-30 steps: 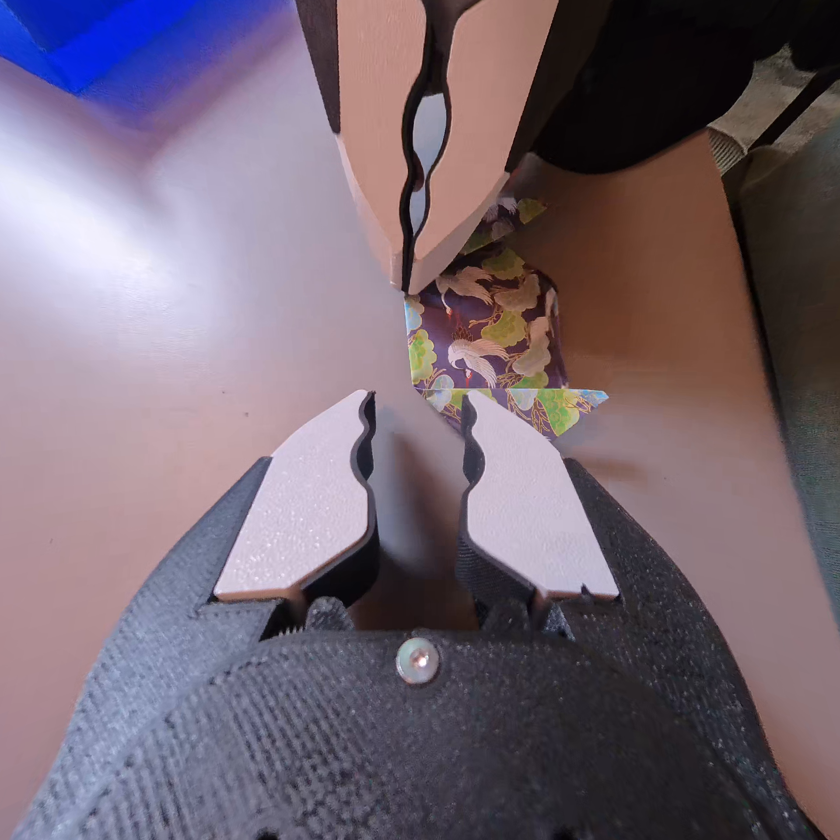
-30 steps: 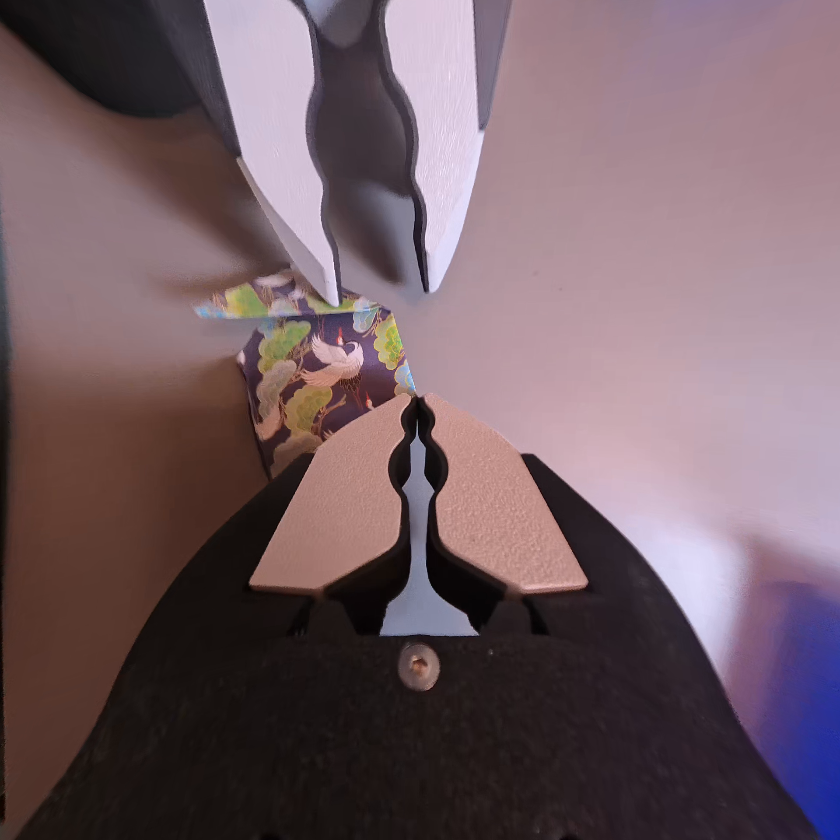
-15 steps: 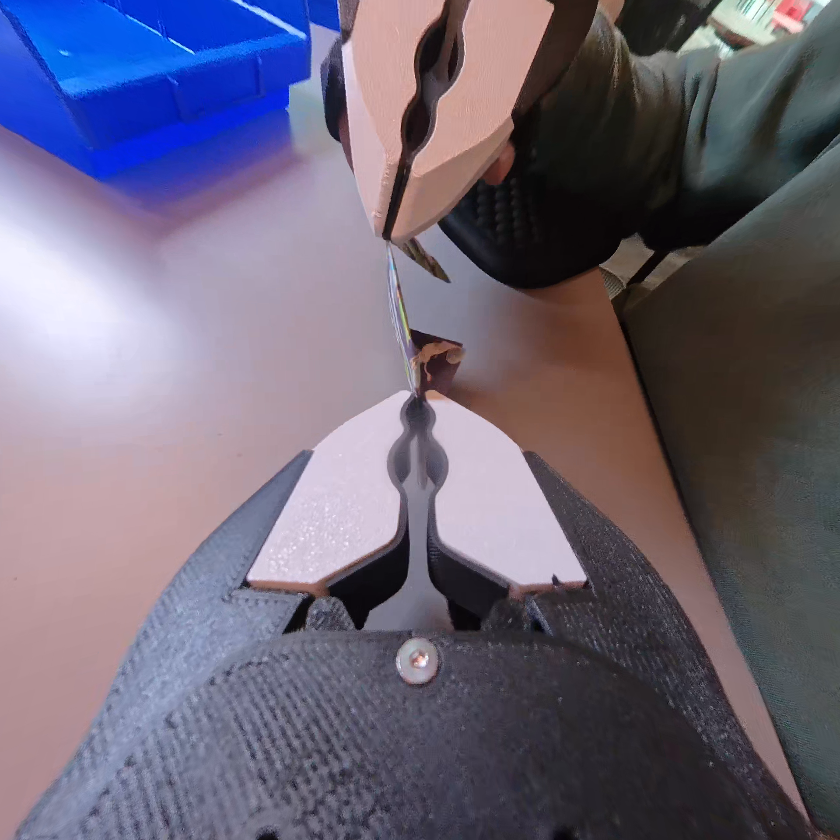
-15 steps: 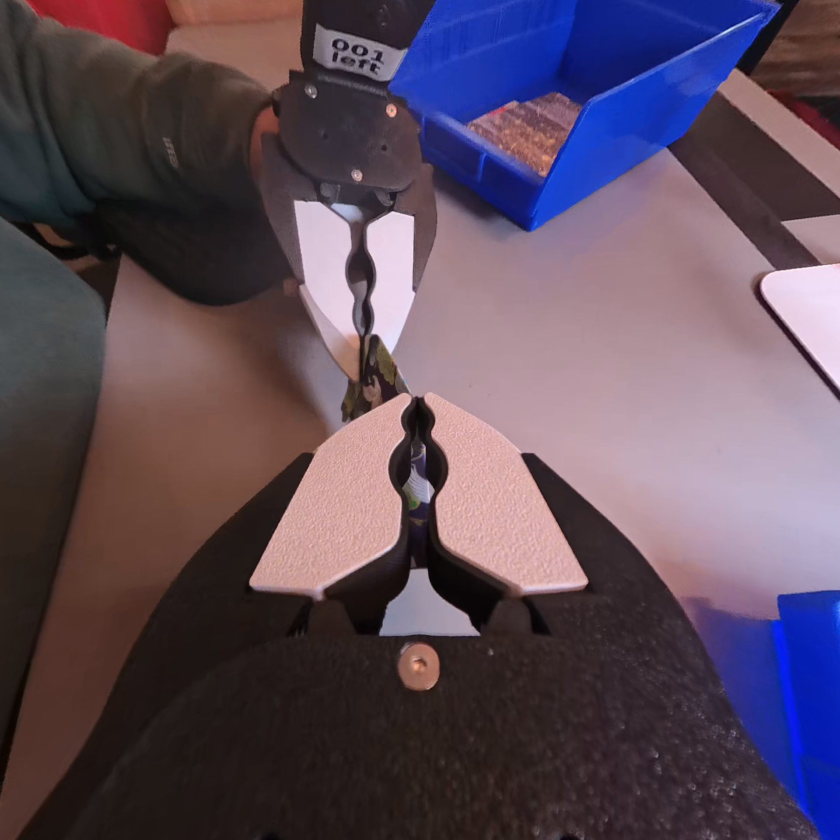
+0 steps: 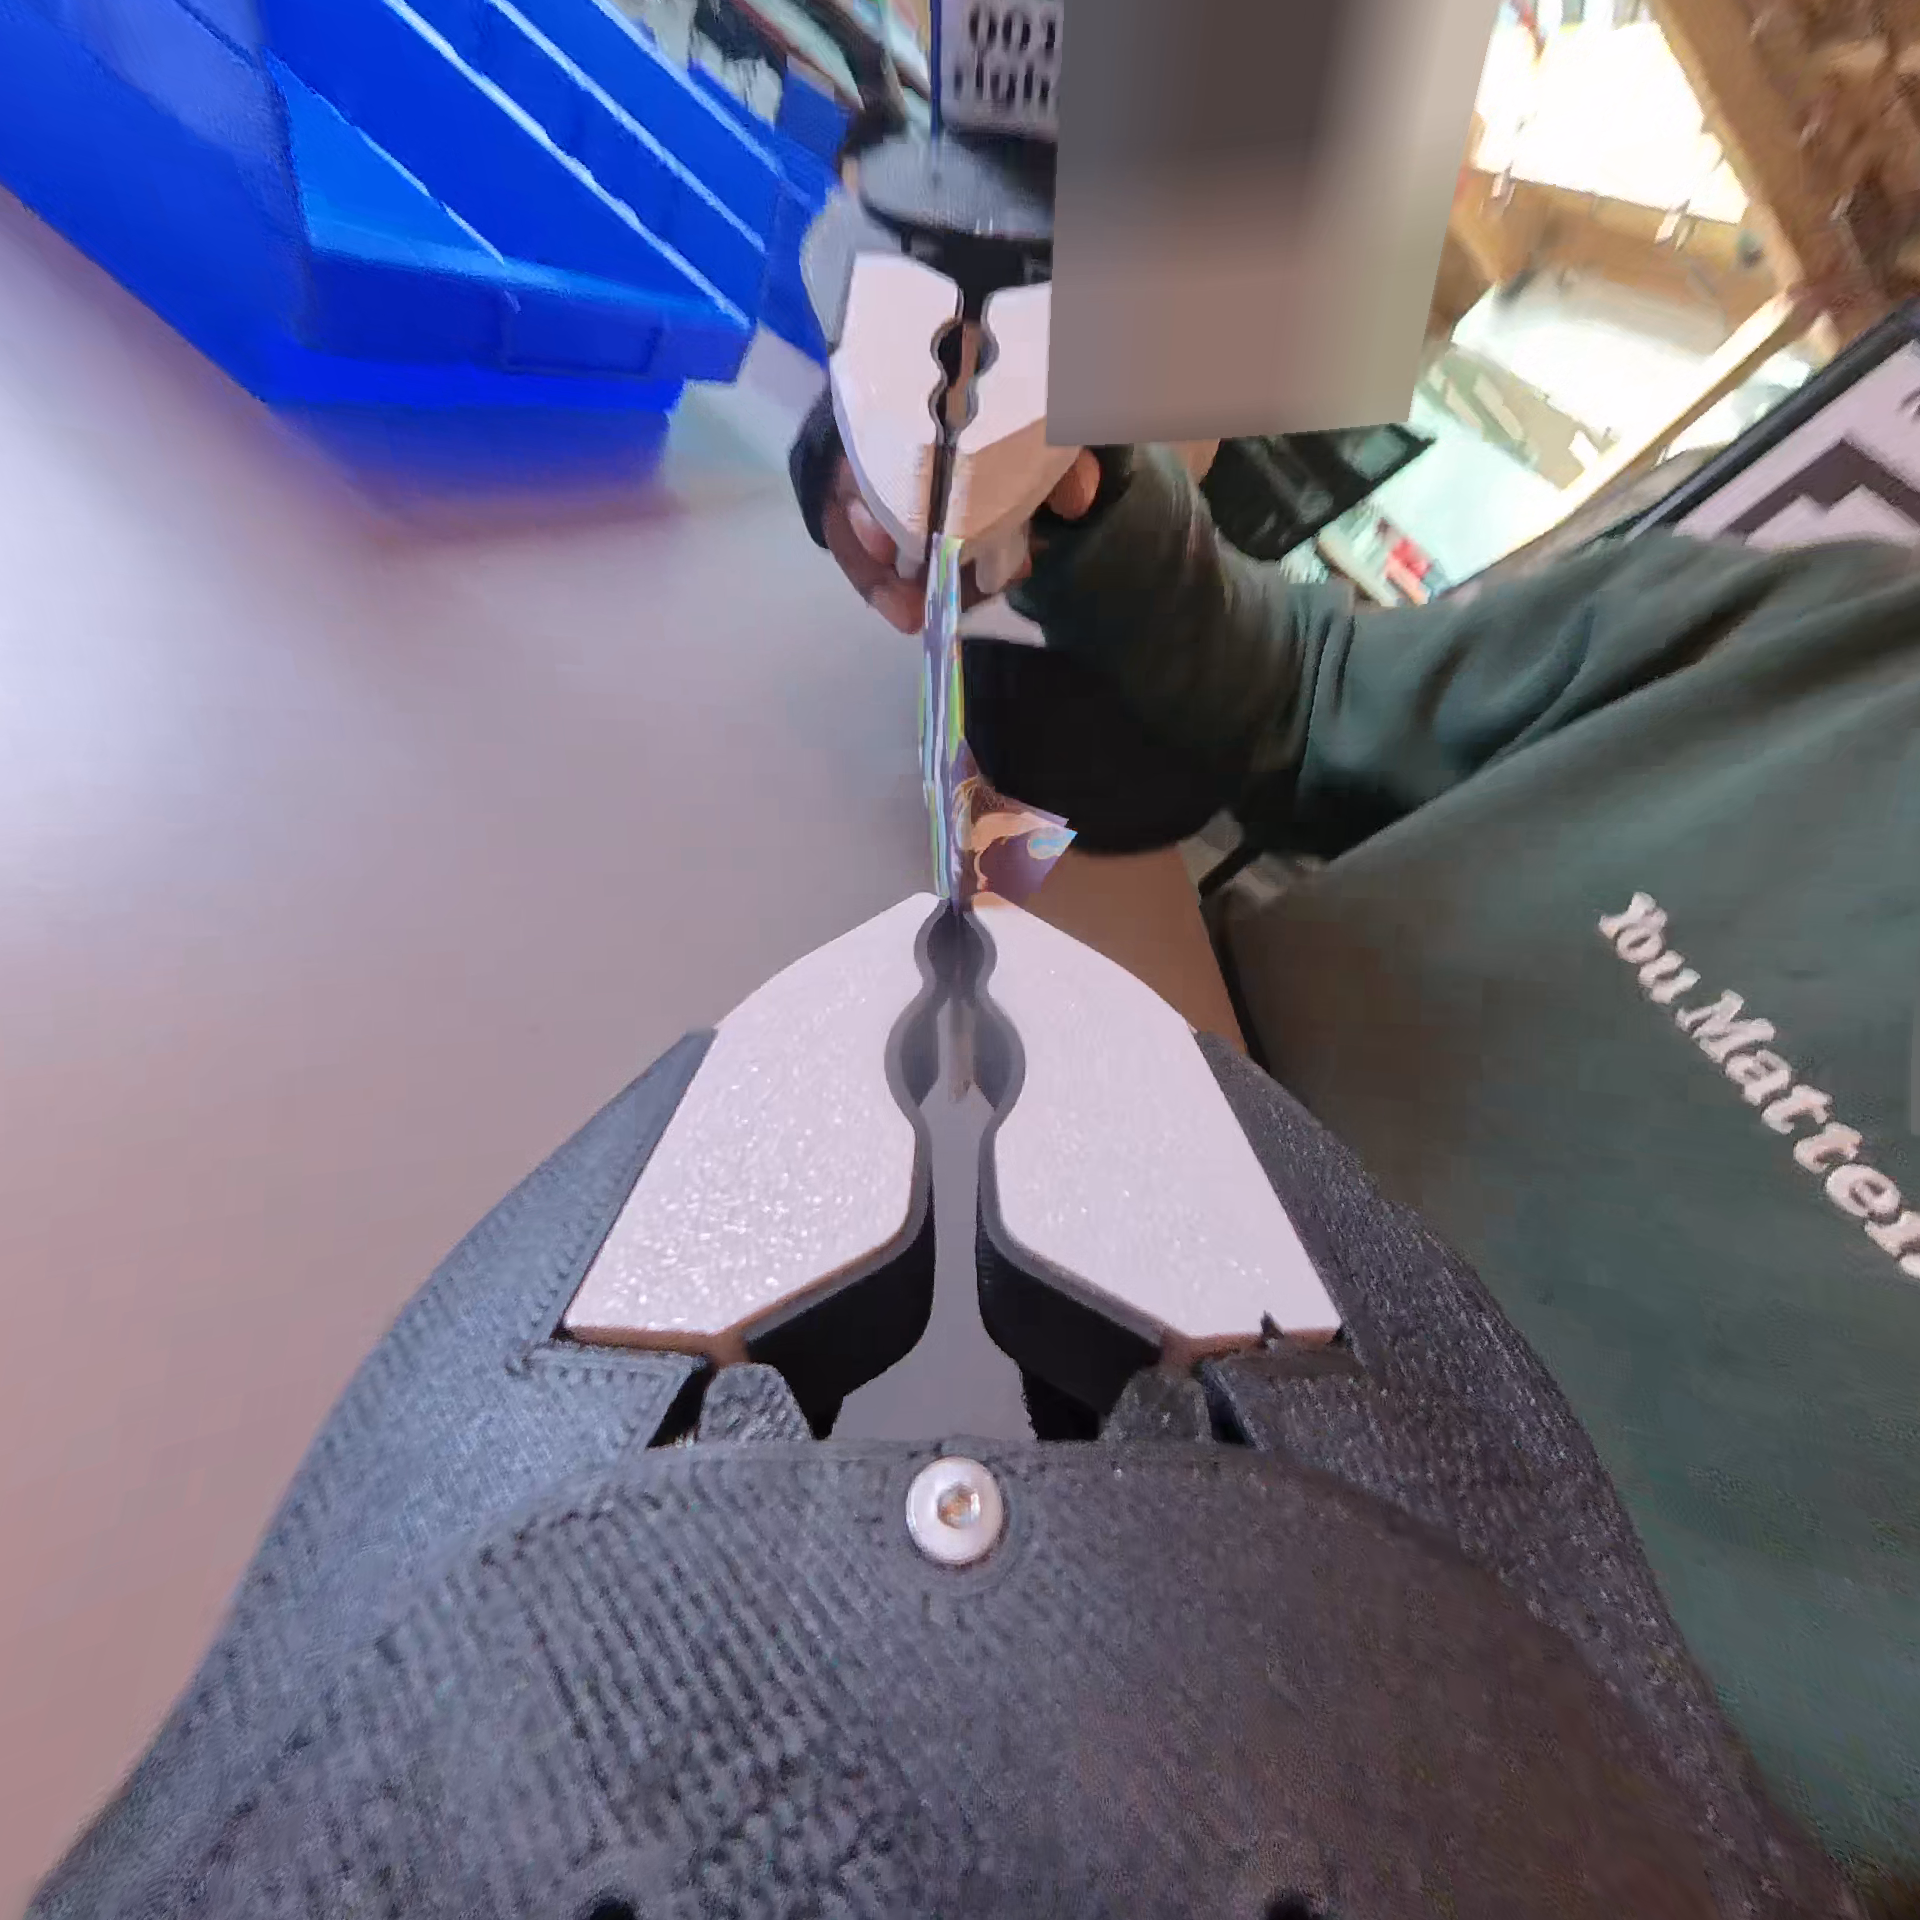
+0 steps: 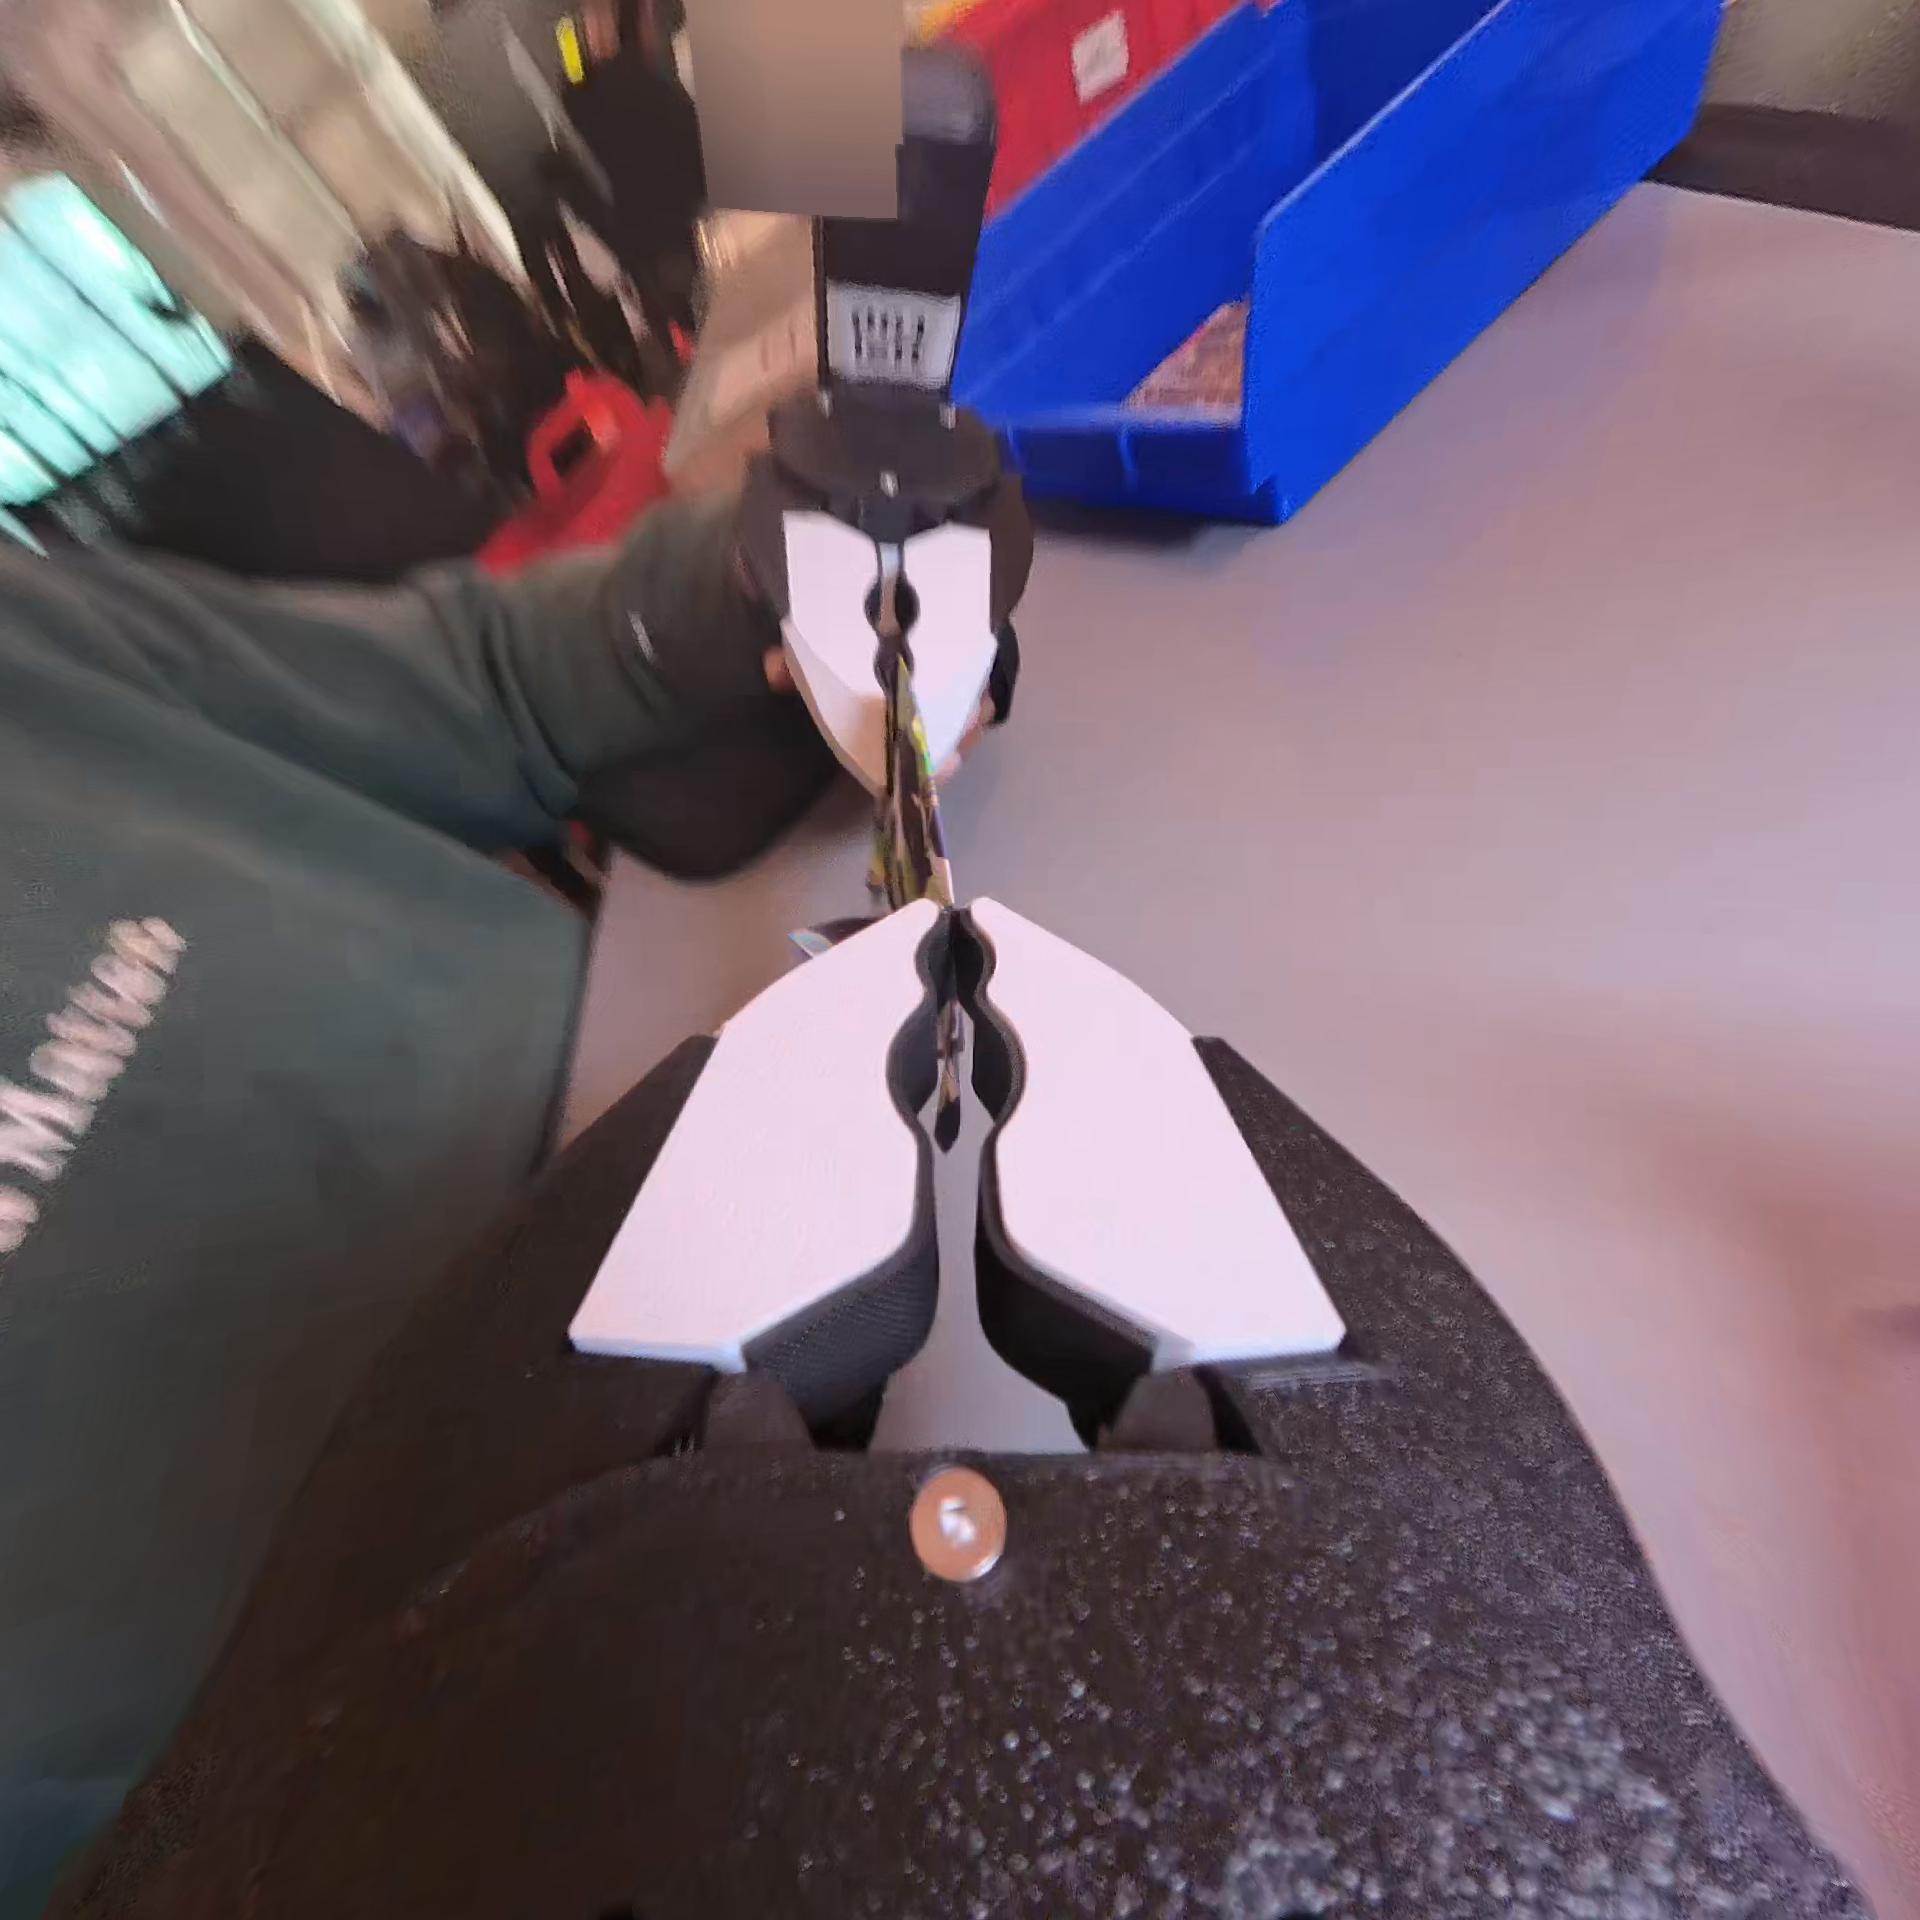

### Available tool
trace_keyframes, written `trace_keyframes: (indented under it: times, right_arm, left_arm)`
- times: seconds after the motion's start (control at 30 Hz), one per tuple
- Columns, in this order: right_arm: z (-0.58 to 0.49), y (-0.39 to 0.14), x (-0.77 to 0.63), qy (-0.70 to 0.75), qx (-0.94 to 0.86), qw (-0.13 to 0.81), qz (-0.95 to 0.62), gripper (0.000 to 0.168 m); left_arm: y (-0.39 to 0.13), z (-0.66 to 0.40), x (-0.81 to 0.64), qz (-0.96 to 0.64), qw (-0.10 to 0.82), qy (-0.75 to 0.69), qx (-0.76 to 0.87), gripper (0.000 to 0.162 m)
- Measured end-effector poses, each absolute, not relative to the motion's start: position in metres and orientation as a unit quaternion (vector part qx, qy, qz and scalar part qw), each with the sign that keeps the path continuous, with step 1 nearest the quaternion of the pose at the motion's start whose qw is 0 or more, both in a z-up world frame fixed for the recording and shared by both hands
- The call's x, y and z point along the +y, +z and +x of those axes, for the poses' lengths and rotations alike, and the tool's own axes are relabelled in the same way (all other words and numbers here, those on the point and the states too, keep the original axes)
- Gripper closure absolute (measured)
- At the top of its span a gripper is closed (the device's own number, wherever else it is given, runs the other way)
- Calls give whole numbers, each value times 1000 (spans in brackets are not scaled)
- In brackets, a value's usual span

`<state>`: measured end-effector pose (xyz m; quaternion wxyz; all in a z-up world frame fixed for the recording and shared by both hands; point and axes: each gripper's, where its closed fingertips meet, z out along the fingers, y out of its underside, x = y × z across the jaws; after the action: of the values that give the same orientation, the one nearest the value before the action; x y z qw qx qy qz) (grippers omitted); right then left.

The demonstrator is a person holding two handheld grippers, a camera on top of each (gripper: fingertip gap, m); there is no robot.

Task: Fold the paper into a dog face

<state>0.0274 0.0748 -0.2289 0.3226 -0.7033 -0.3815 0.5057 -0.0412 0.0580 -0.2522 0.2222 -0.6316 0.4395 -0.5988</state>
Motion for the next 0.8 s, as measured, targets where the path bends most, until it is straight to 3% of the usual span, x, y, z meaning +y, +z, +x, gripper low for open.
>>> trace_keyframes:
  times: [0.33,0.47,0.6,0.67,0.7,0.8]
  right_arm:
    - [39,-223,93,610,-228,277,-707,168]
    - [35,-220,88,574,-293,319,-695,168]
    - [26,-216,81,504,-377,364,-687,149]
    - [23,-218,79,478,-404,370,-686,154]
    - [22,-219,78,467,-413,372,-688,168]
    - [23,-217,77,455,-423,368,-692,168]
  left_arm:
    - [-238,-47,84,-639,252,-634,356,162]
    - [-237,-49,84,-638,248,-637,355,162]
    - [-235,-47,77,-628,245,-637,373,162]
    - [-236,-46,73,-627,244,-633,382,162]
    - [-236,-45,71,-626,243,-632,387,162]
    - [-234,-45,69,-619,255,-626,401,161]
